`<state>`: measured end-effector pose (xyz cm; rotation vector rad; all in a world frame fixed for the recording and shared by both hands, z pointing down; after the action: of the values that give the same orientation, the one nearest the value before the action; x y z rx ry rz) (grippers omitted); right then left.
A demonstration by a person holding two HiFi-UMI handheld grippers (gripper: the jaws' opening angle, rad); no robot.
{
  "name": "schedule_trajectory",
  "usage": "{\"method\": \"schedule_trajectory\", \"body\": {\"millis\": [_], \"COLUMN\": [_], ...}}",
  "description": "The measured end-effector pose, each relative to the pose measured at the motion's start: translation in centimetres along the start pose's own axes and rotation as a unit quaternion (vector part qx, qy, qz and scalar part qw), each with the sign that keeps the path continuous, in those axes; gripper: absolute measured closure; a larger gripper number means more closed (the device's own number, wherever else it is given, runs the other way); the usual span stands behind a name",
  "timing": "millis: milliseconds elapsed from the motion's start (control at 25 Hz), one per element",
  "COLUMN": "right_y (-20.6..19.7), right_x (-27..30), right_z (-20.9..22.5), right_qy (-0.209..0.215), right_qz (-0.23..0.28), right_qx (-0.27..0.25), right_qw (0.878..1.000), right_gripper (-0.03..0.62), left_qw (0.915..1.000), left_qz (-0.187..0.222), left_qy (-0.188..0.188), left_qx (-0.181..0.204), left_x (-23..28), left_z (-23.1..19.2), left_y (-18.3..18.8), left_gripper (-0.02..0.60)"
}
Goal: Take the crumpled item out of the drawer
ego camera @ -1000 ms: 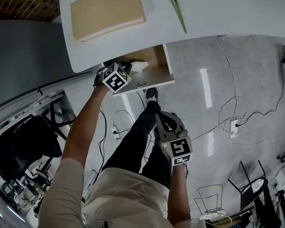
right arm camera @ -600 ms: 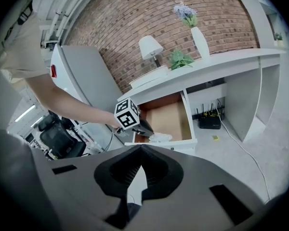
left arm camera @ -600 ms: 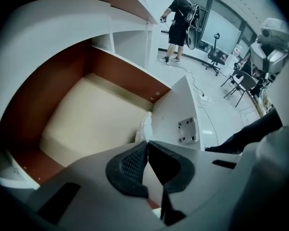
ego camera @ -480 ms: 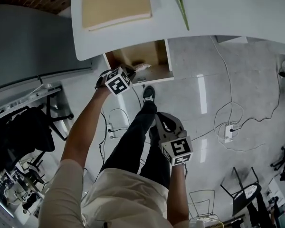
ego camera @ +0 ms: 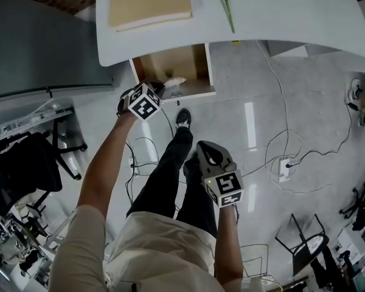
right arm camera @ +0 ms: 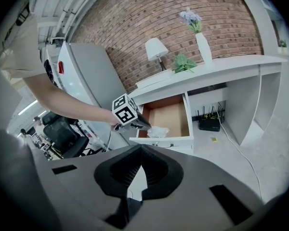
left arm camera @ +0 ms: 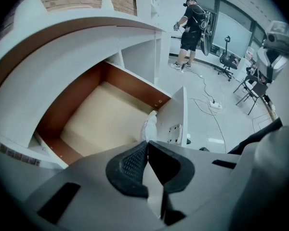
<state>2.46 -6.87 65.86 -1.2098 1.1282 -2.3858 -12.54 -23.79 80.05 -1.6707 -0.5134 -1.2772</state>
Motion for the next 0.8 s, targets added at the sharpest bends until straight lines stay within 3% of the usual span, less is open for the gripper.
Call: {"method": "schedule_trajectory", "body": {"millis": [360, 800], "right_y": [2.5, 6.8], "right_x": [-3.6, -7.6], "right_z": [-2.5, -5.7], "right_qy": [0.001, -0.026], "right_qz": [-0.009, 0.004], "right_qx": [-0.043, -0.05], "right_qw": [0.999, 0.998], "right_gripper": [0.569, 0.569], "left_qw": [0.9963, 0.9803], "left_qz": [0.059, 0.142], "left_qy": [0.016, 0.025], "left_qx": [-0.061, -0.135], "left_x": [-8.5, -19.0], "left_z": [2.9, 8.1], "left_y": [2.5, 3.7], "left_gripper": [0.563, 0.563]}}
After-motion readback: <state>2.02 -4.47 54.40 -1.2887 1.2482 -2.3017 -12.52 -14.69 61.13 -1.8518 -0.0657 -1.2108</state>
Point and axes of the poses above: the fingertips, and each gripper's own axes: x forward along the fingers, z to its right, y out of its top, the point moved 3 cm from there along -x, backward along the fingers, and after that the axes turned 3 degrees about -x, right-handed, at the moved point
